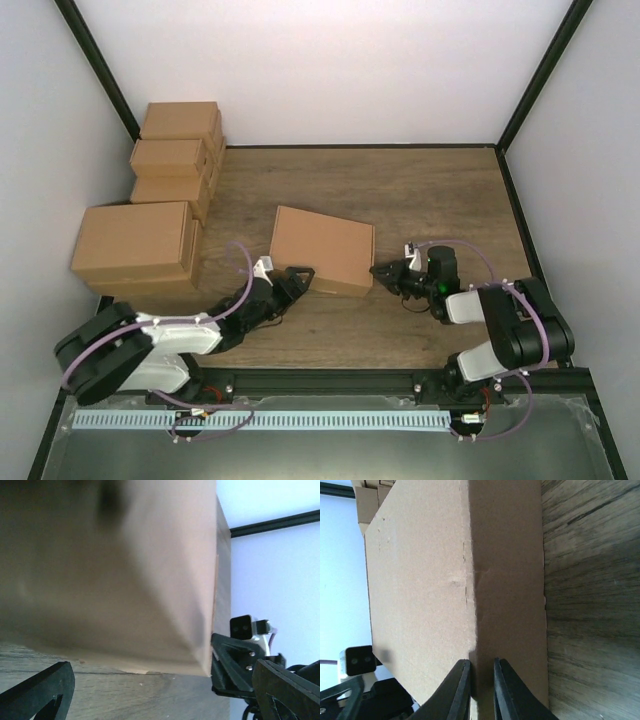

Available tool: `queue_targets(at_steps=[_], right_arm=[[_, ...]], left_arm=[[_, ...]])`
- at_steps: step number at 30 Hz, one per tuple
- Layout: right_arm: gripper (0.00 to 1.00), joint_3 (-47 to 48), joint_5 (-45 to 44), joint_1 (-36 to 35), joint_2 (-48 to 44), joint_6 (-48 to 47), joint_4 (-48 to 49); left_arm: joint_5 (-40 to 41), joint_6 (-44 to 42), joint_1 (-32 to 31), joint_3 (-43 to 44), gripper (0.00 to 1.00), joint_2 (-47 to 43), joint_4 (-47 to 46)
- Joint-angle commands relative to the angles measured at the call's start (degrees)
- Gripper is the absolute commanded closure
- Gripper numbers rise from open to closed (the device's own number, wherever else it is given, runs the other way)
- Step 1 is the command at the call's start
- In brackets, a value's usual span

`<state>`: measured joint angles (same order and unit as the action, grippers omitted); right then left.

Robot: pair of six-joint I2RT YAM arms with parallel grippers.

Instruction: Fold the paper box

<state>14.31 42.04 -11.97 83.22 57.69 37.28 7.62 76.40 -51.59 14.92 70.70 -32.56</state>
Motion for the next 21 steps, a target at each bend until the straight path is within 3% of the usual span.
queue_targets(at_steps=[1,14,21], right_arm=[[0.86,1.8,-0.6,-0.6,3.3,2.0,-0.3],[0.86,3.9,0.2,-0.5,5.6,1.3,-0.5],[0.88,3.9,0.8,0.4,6.6,-0.5,-2.3]], left_arm=[[-1.1,0.4,-0.2,0.7,0.0,8.8,-14.9],[-4.6,4.2,-0.7,6.3,0.0,29.8,-33.9],[-3.6,2.9,-0.7,8.7,0.0,32.0,-37.4]])
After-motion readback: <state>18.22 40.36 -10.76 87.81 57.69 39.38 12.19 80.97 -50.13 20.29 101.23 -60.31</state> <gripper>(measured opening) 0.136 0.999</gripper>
